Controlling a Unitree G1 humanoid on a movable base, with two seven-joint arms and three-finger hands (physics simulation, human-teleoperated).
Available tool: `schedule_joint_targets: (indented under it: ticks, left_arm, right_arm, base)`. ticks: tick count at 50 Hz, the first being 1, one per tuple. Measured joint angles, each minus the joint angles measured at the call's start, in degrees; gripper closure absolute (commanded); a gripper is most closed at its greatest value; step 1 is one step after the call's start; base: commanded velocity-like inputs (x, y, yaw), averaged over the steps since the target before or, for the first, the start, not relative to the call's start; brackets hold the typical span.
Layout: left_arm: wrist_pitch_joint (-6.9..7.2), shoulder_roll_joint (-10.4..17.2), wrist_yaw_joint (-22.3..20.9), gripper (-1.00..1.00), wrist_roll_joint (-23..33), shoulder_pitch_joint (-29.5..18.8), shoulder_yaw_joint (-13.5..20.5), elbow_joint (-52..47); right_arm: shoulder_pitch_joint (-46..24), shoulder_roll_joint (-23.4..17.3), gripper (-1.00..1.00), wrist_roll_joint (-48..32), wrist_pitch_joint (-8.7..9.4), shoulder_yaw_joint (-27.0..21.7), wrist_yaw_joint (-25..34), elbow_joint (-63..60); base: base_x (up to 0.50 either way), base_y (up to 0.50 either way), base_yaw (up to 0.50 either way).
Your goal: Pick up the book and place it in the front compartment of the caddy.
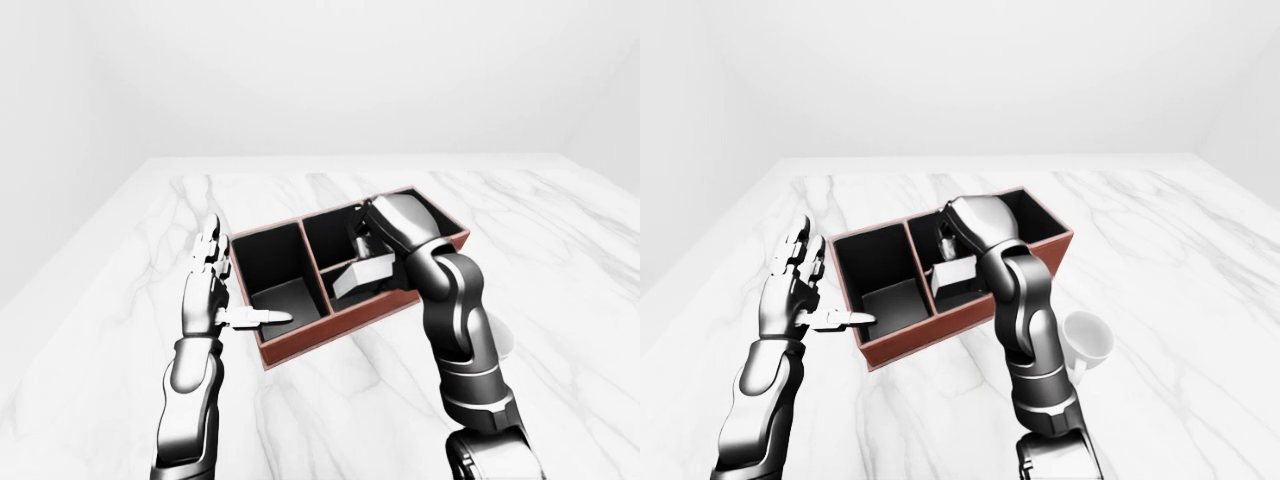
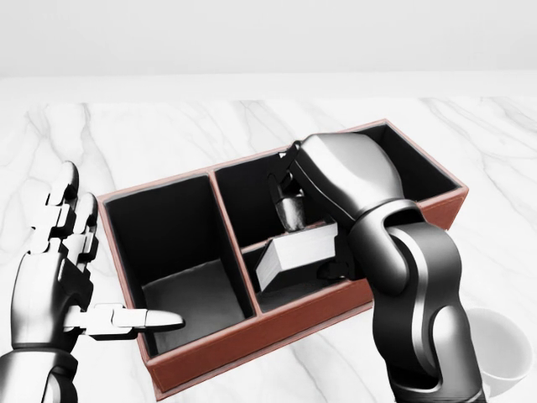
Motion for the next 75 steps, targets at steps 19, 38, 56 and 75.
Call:
schedule_joint_targets:
  ticks: [19,38,56,75]
  left_arm:
    - [0.00,-0.03,-0.01,-1.00,0.06,0.06,-0.06,0.04]
    - [0.00,-0.15,0.06,-1.00,0.36,0.25,-0.38,0.18]
    - [0.00,-0.15,0.16,-1.00,0.48,0.10,-0.44,0.84]
    - [0.00,-0.12,0.20,-1.00,0.43,0.04,-0.38,1.12]
  right_arm:
    - [-6.55,0.15,1.00,0.05,0.00,0.27,-4.44,11.13]
    - [-12.79,-0.85,1.00,1.09,0.00,-0.19,-8.50,21.40]
    - [-16.85,-0.58,1.00,1.55,0.00,0.15,-10.90,27.42]
    - [-20.34,-0.14,1.00,1.79,-0.03,0.53,-14.05,34.05]
  base:
    - [0.00,0.00,0.00]
    - [0.00,0.00,0.00]
    - [0.00,0.00,0.00]
    - [0.00,0.00,0.00]
